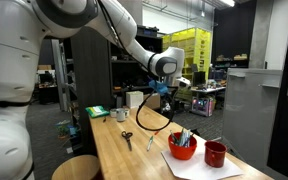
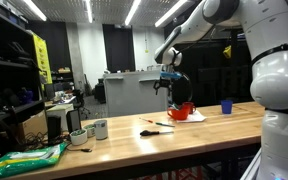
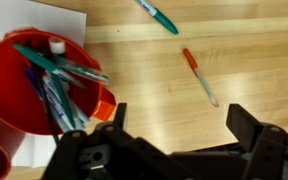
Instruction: Remove the red pen from the orange mug and put it on the left side of the counter.
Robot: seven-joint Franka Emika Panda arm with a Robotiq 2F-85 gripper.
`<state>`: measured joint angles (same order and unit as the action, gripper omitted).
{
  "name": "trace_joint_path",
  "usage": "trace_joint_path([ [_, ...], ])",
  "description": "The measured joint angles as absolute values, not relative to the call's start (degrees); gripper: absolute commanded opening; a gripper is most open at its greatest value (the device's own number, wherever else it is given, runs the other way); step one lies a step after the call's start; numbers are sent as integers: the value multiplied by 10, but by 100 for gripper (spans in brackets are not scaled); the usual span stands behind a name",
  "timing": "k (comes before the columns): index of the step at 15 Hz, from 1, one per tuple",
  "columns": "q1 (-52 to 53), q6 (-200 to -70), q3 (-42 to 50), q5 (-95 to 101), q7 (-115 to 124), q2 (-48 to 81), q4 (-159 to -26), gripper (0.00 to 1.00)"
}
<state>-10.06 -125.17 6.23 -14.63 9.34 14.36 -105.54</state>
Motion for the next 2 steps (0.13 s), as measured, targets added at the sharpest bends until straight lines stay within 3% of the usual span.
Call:
trace_joint_path([
  [2, -106, -1261, 76, -161, 100, 120, -1086, 100],
])
